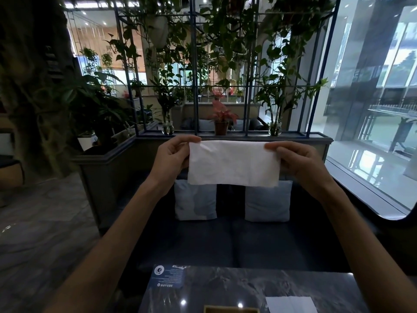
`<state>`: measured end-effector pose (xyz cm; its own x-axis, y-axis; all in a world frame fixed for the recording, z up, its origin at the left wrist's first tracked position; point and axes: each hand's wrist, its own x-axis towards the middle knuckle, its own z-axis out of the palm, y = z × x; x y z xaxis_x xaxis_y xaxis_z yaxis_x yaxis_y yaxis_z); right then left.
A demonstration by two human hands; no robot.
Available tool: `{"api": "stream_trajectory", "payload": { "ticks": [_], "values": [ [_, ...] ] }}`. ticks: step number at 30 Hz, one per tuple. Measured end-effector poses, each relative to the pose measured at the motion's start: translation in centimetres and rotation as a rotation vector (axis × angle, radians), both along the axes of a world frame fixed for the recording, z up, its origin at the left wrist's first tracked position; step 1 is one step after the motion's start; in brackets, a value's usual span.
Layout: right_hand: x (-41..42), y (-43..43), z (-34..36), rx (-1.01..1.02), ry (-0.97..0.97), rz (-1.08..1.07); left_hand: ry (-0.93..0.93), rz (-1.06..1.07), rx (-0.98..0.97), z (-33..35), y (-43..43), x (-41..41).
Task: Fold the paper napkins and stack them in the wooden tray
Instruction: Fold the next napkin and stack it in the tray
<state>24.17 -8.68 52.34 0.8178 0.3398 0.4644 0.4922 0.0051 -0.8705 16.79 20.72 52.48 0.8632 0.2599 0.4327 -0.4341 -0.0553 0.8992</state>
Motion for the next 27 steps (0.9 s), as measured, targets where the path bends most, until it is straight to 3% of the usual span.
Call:
{"api": "stream_trajectory", "payload": {
  "ticks": [3, 6, 9, 11, 14, 16, 18, 21, 24, 27],
  "values": [
    [-0.1, 0.7, 0.0, -0.031, -0.132, -0.108, 0.038, 0.054, 0.046, -0.3, 0.2, -0.1],
    [-0.4, 1.5, 1.4, -0.164, -0.335, -0.144, 0.002, 0.285, 0.411, -1.3, -0.2, 0.3],
    [-1.1, 2.8, 4.1, -0.425, -0.368, 0.056, 0.044, 0.072, 0.597, -1.7, -2.7, 0.2],
    [-1.5, 3.7, 5.6, -0.607, -0.393, 0.124, 0.099, -0.129, 0.545, -1.7, -4.4, 0.2],
    [-1.8, 4.3, 6.9, -0.741, -0.466, 0.091, 0.064, -0.192, 0.376, -1.9, -5.7, 0.3],
    [-1.8, 4.2, 7.2, -0.7, -0.541, 0.016, 0.043, -0.155, 0.258, -2.1, -5.9, 0.5],
    [-1.5, 3.9, 6.5, -0.53, -0.572, -0.088, 0.038, -0.12, 0.158, -2.0, -5.9, 0.5],
    [-1.5, 3.5, 3.6, -0.193, -0.238, -0.142, 0.042, -0.071, 0.015, -1.6, -5.7, 0.3],
    [-1.7, 4.2, -0.5, 0.003, 0.248, 0.046, 0.05, -0.043, -0.048, -1.5, -5.8, 0.1],
    [-1.8, 5.1, -2.6, 0.097, 0.321, 0.061, 0.062, -0.019, -0.039, -1.8, -5.8, 0.0]
  ]
}}
